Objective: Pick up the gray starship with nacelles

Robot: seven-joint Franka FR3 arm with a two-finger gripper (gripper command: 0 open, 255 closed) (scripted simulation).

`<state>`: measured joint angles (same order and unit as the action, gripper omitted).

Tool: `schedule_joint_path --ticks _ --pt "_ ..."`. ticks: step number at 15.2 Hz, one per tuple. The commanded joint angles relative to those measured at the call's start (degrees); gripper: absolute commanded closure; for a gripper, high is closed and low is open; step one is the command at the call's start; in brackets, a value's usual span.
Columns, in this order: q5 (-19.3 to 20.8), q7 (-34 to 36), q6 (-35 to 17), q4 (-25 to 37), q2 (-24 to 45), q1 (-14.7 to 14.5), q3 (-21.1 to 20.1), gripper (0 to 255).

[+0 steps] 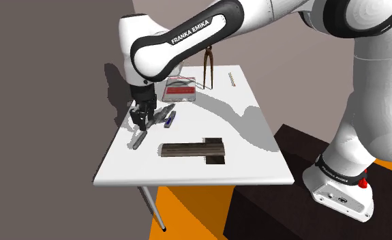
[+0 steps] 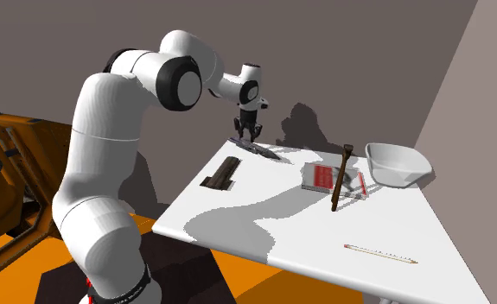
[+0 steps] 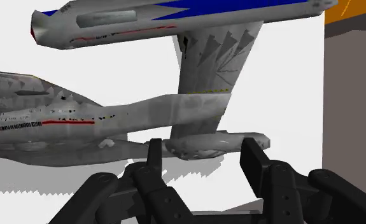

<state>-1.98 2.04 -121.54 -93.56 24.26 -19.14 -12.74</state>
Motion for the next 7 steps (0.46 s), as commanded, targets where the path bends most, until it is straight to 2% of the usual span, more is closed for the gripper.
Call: schedule_joint_path --ticks 1,7 --pt "-0.02 0.08 1.43 1.18 -0.27 0.00 -0.03 255" --pt "-0.13 0.24 4.21 3.06 -1.20 0.03 -0.11 255"
